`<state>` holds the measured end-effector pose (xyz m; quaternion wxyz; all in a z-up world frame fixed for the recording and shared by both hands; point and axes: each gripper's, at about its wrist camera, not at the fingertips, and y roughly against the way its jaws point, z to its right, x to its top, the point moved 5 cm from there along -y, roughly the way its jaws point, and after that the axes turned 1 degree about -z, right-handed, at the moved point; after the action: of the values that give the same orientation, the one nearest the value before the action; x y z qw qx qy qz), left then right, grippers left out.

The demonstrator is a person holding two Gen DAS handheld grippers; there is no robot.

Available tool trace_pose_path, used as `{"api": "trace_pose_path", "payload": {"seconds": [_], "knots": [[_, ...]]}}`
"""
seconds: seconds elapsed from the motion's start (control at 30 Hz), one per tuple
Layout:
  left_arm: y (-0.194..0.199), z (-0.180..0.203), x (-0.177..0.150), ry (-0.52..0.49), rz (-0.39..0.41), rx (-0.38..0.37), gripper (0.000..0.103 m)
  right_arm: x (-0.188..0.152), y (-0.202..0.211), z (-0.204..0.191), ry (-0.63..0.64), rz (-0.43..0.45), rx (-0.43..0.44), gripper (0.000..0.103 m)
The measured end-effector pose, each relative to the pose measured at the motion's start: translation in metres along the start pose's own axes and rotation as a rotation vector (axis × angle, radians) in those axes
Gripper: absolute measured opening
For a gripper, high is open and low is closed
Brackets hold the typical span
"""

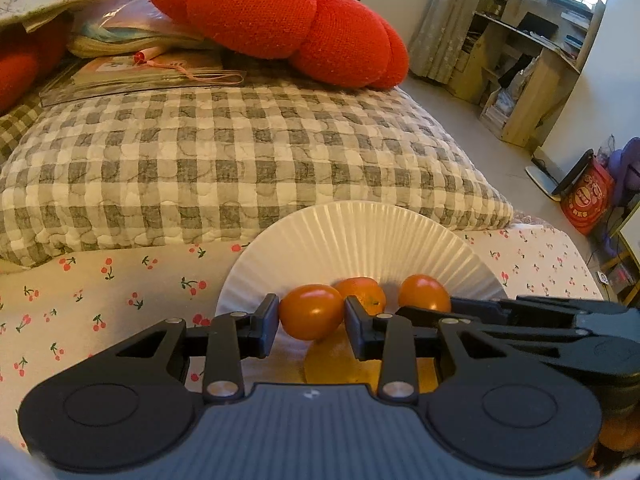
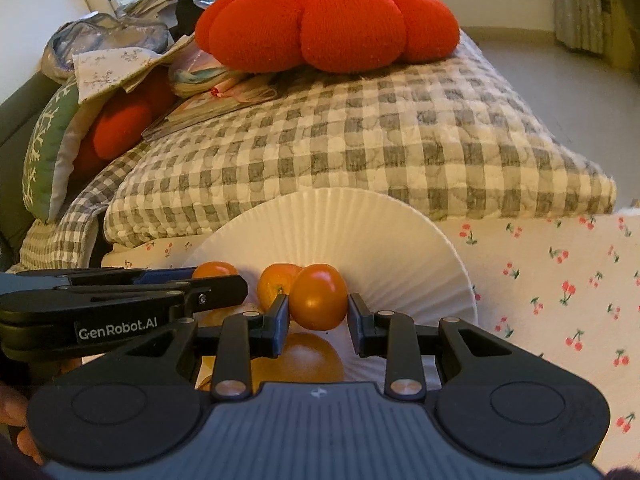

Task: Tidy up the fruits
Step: 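Lower both tomatoes onto the white plate and open both tools, then withdraw both open tools from the plate toward the loose tomatoes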

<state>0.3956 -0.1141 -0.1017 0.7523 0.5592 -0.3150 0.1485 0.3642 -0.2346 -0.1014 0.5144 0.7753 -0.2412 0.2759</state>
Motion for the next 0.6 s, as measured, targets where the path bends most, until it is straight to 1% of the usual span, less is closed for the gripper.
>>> {"api": "trace_pose_path", "payload": {"seconds": [0.07,0.17,0.33,0.4,0.5,0.6], "knots": [[0.000,0.000,0.000,0.003,-0.001,-0.003,0.029,0.000,0.001,0.003,-0.037,0.005,0.007,0.032],[0.001,0.000,0.000,0.005,-0.003,-0.002,0.031,0.002,0.007,0.005,-0.078,0.012,0.009,0.033],[0.010,-0.004,0.000,0.032,-0.008,-0.008,0.037,0.004,0.026,0.002,-0.076,0.043,-0.010,0.033],[0.017,-0.004,-0.001,0.036,-0.004,-0.007,0.039,0.003,0.036,0.000,-0.076,0.058,-0.018,0.036],[0.031,-0.005,-0.003,0.050,0.004,-0.003,0.042,-0.001,0.049,-0.003,-0.063,0.086,-0.061,0.040],[0.045,-0.005,-0.004,0.062,0.021,0.030,0.052,-0.006,0.061,-0.010,-0.050,0.118,-0.116,0.053]]}}
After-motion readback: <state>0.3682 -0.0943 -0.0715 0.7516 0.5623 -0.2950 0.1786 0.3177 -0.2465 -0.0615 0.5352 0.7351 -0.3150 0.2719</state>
